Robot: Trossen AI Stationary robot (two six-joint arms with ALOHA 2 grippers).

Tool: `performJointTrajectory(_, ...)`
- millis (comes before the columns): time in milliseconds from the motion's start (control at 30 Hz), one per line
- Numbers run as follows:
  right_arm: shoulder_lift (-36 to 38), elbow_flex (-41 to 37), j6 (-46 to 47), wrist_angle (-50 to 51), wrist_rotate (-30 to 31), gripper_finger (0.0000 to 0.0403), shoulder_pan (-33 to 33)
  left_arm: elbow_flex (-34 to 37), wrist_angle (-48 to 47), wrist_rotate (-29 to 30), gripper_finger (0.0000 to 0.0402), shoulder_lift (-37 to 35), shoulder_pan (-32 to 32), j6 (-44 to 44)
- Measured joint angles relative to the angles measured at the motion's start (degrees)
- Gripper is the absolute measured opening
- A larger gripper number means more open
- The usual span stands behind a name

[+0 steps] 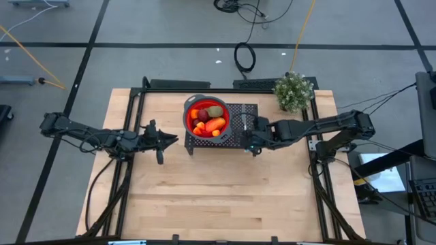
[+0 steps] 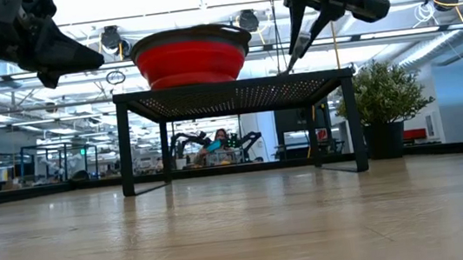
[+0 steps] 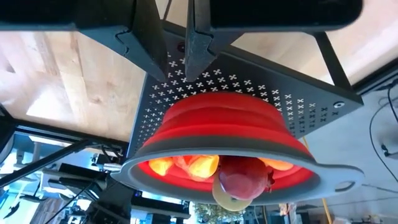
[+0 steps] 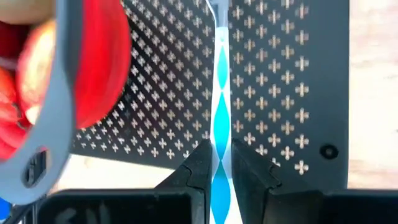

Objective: Pick & Place Fruit
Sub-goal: Put the knife on the shelf

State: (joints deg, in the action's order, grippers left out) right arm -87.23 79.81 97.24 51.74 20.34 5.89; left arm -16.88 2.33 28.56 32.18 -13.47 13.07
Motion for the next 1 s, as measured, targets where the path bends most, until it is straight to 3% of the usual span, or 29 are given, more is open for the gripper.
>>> performJointTrajectory(1000,-3.6,0.0,-1.9,0.4,2.0,0.0034,-0.6,0.0,0.0,0.0,0.0051,0.0,0.0,-1.5)
